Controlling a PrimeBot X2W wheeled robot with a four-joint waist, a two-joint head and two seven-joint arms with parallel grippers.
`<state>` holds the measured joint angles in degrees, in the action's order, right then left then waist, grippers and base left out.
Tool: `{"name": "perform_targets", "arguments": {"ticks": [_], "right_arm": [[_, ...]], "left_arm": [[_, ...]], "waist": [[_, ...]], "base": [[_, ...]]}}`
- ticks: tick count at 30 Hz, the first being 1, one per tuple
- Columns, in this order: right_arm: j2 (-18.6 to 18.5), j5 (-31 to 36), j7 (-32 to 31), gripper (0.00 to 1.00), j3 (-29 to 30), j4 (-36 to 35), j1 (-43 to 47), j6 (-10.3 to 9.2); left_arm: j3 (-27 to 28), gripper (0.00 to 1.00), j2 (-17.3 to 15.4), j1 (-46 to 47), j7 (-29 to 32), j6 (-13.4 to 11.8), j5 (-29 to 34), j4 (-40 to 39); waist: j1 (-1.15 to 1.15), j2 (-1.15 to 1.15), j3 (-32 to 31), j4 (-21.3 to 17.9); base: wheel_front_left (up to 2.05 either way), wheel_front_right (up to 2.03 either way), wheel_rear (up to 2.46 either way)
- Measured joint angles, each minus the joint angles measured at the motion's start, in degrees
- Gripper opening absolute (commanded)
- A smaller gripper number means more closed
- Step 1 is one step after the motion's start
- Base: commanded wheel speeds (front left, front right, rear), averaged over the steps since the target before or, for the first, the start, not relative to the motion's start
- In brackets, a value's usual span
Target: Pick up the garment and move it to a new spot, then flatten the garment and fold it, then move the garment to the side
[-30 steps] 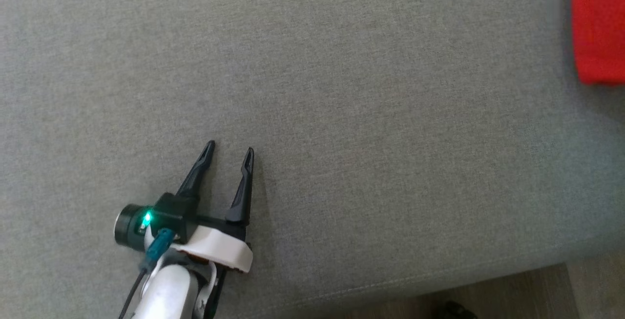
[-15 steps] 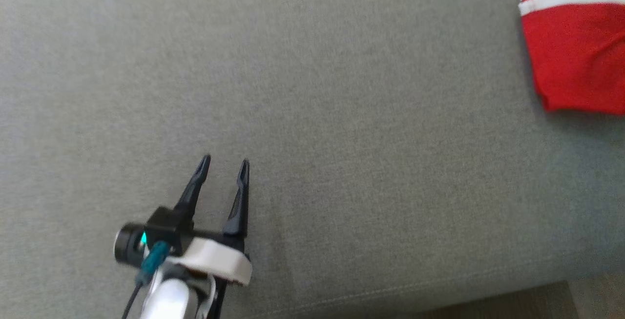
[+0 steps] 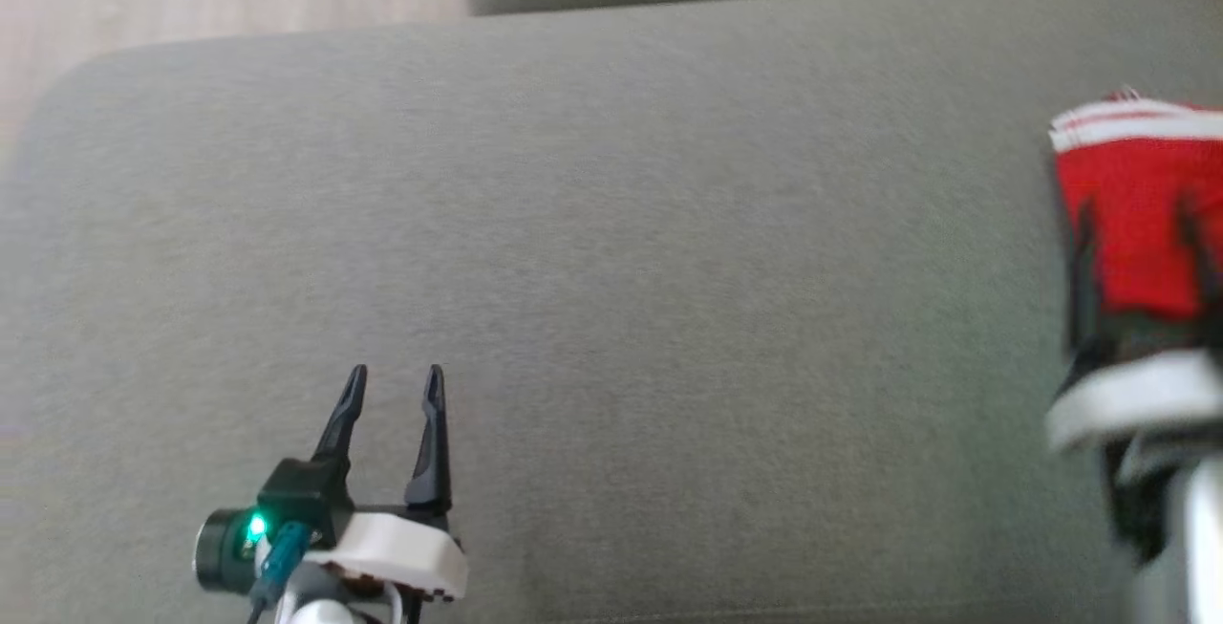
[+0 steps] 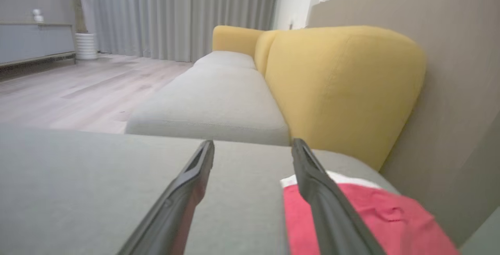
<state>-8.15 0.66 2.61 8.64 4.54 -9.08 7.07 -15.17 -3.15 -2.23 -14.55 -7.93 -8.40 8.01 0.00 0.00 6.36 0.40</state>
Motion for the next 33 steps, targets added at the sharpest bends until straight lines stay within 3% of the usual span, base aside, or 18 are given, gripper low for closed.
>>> {"name": "perform_targets", "arguments": {"ticks": [3,8,14,25,26,33], "right_arm": [[3.6,1.9,4.4,1.0,-0.1,0.5,6.5,0.0],[5.5,3.8,10.2,1.0,-0.6,4.9,12.4,0.0],[5.8,2.0,11.6,1.0,-2.5,8.8,15.0,0.0],[5.8,0.9,11.6,1.0,-2.5,7.8,15.6,0.0],[5.8,0.9,11.6,0.0,-2.6,8.3,15.6,-0.02],[5.8,-0.4,10.9,0.0,-2.6,13.7,16.8,-0.02]], "left_arm": [[0.9,1.0,0.0,-0.3,0.0,-0.2,1.1,0.9],[1.0,1.0,0.0,-2.0,0.0,0.5,1.2,1.9],[1.1,1.0,0.0,-3.7,0.0,0.9,1.2,2.3],[1.3,1.0,0.0,-4.8,0.0,0.7,0.3,2.3],[1.2,0.0,0.0,-4.8,0.0,0.8,0.1,2.7],[1.0,0.0,0.0,-7.2,0.7,0.9,-1.5,7.3]], "waist": [[0.0,0.0,-1.4,2.1],[0.0,0.0,-3.7,4.6],[0.0,0.0,-6.2,5.6],[0.0,0.0,-6.6,5.1],[0.0,0.0,-6.6,5.0],[0.0,0.0,-6.6,4.9]], "base": [[0.0,0.0,0.0],[0.0,0.0,0.0],[0.0,0.0,0.0],[0.0,0.0,0.0],[0.0,0.0,0.0],[0.0,0.0,0.0]]}}
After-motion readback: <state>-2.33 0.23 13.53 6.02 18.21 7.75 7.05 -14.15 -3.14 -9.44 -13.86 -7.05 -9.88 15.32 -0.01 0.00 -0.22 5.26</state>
